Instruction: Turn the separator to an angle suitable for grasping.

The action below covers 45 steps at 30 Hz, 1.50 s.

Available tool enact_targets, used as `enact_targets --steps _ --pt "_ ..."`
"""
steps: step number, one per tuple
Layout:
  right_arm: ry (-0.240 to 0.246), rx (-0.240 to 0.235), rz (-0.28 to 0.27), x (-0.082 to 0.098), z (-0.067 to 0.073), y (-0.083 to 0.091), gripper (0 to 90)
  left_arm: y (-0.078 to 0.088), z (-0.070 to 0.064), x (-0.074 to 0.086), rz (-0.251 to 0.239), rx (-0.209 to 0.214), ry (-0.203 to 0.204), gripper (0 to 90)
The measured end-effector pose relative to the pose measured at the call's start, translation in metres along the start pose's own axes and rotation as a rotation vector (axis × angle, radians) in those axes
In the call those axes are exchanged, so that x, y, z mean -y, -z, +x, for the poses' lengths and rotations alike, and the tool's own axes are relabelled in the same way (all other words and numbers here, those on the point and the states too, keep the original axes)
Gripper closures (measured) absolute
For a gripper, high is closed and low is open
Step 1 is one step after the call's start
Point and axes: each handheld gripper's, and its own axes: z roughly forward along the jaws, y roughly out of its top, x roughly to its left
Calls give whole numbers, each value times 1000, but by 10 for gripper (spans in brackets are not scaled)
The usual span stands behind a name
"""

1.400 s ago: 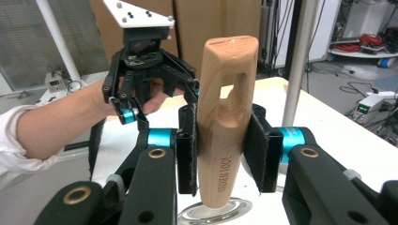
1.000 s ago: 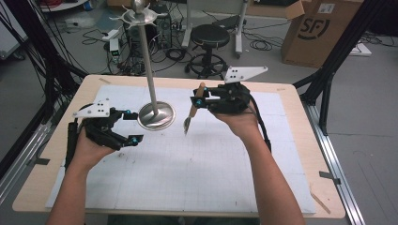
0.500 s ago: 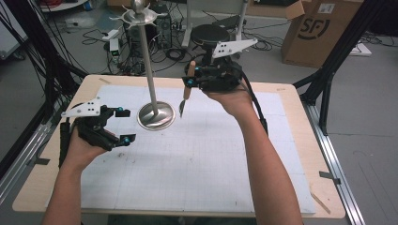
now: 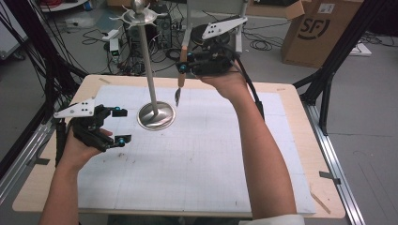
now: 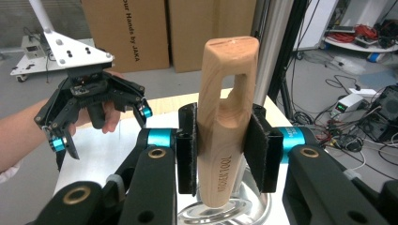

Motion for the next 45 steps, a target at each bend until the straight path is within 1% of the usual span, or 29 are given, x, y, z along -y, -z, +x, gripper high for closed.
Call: enact_targets --steps 4,6,7,10,12,14,16,18,20,21,23,26,27,28,30,33,36,37,39,41,45 --pt "-4 3 24 -6 -15 0 676 0 0 1 0 3 2 53" --pt "-9 7 28 -10 -23 0 676 0 -1 0 3 7 -5 53" --pt "-11 6 30 -11 -25 0 676 0 -2 0 4 10 -12 53" --pt "-3 14 36 -18 -35 0 676 -1 -2 0 -1 9 -13 53" --pt "-10 21 46 -23 -41 -1 676 -1 -2 0 2 8 -12 53" --pt "-11 33 56 -27 -46 -2 676 -1 -1 0 1 6 -11 53" --pt "-13 36 49 -31 -51 -4 676 0 -1 0 -9 17 -9 53" --pt "-14 42 57 -35 -54 -6 676 0 -1 0 -9 18 -10 53" --pt "-15 52 54 -39 -57 -9 676 -1 -2 0 -7 21 -11 53" --pt "-9 47 44 -41 -59 -11 676 -1 -2 0 -8 22 -7 53" --pt "-10 44 42 -44 -63 -13 676 -3 -3 -1 -6 27 -13 53" --pt "-13 51 66 -49 -69 -19 676 -4 -3 0 1 23 -12 53" --pt "-9 56 68 -50 -71 -21 676 -5 -2 0 5 23 -14 53" --pt "-17 60 70 -51 -73 -24 676 -5 -1 0 8 22 -14 53" --pt "-24 59 77 -53 -78 -27 676 -4 0 1 2 22 -11 53" --pt "-25 69 83 -58 -85 -33 676 -3 1 1 0 19 -6 53" --pt "-26 73 74 -61 -89 -37 676 -3 1 2 3 23 -5 53" --pt "-34 69 80 -63 -90 -39 676 -4 1 2 5 21 -10 53" --pt "-25 75 85 -66 -90 -42 676 -5 1 2 14 21 -12 53" --pt "-24 62 75 -67 -90 -45 676 -6 1 3 23 18 -14 53" --pt "-5 57 102 -69 -88 -54 676 -7 1 3 27 14 -14 53"
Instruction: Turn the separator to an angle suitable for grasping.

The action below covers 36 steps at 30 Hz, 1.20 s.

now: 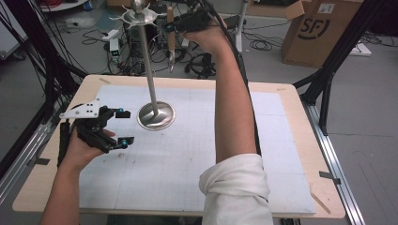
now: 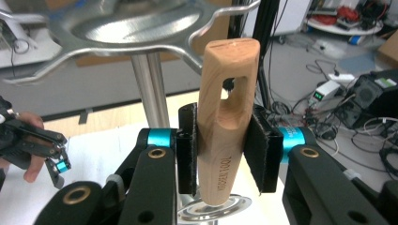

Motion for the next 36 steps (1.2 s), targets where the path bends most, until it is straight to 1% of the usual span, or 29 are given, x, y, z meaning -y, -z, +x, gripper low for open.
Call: enact_targets --steps 1,4,6,11,14,15,18,19,22,24,25,26,29,36 --pt "1 -11 -2 -1 1 -2 676 0 0 0 2 -1 -2 53" --pt "17 -14 8 -2 5 -5 676 1 0 0 5 -4 -1 53" --pt "15 -23 6 -3 7 -5 676 1 0 0 2 -4 2 53" --pt "32 -35 6 -5 11 -4 676 1 0 0 2 -4 1 53" --pt "42 -41 19 -6 14 -6 676 -1 -1 0 2 1 8 53" --pt "45 -44 19 -6 14 -7 676 -1 -1 0 6 0 4 53" --pt "45 -54 34 -5 16 -10 675 -1 -1 0 12 0 -2 53" --pt "37 -59 36 -4 17 -12 672 -1 -1 0 11 1 -3 53" --pt "37 -62 18 -1 17 -12 663 -2 -1 0 11 1 3 53" --pt "29 -45 6 1 18 -11 605 -2 -1 0 13 2 0 53" --pt "27 -28 1 3 19 -10 601 -2 -1 0 15 1 -4 53" --pt "28 -34 3 5 19 -9 590 -3 -2 0 16 2 1 53" --pt "31 -20 34 9 20 -5 567 -4 -1 0 23 3 -2 53" --pt "29 -15 4 18 28 16 526 -4 -2 1 25 -10 -3 53"
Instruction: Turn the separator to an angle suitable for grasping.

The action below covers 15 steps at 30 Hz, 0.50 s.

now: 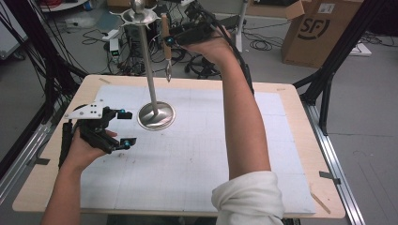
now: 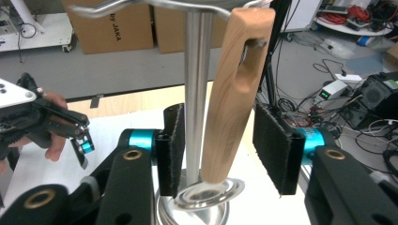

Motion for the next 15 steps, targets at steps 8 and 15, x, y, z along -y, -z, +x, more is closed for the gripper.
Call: enact_targets --steps 8,15 --pt "-11 24 -25 11 8 27 485 0 5 6 12 -18 26 53" --pt "-17 49 -29 30 17 42 452 -4 4 7 36 -35 24 53"
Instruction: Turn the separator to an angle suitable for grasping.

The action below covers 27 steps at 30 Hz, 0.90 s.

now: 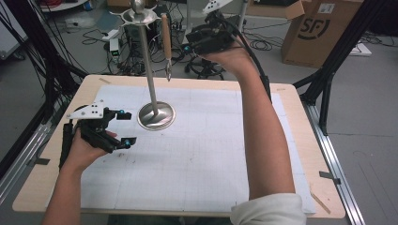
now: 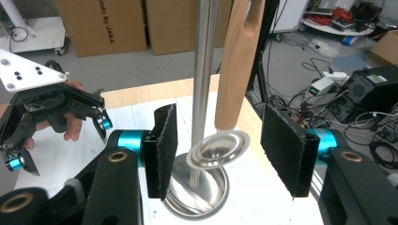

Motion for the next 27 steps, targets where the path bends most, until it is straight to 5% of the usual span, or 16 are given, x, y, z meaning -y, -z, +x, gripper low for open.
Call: enact_targets --steps 27 --pt "-51 76 -79 47 24 41 354 2 0 1 -22 -37 10 52"
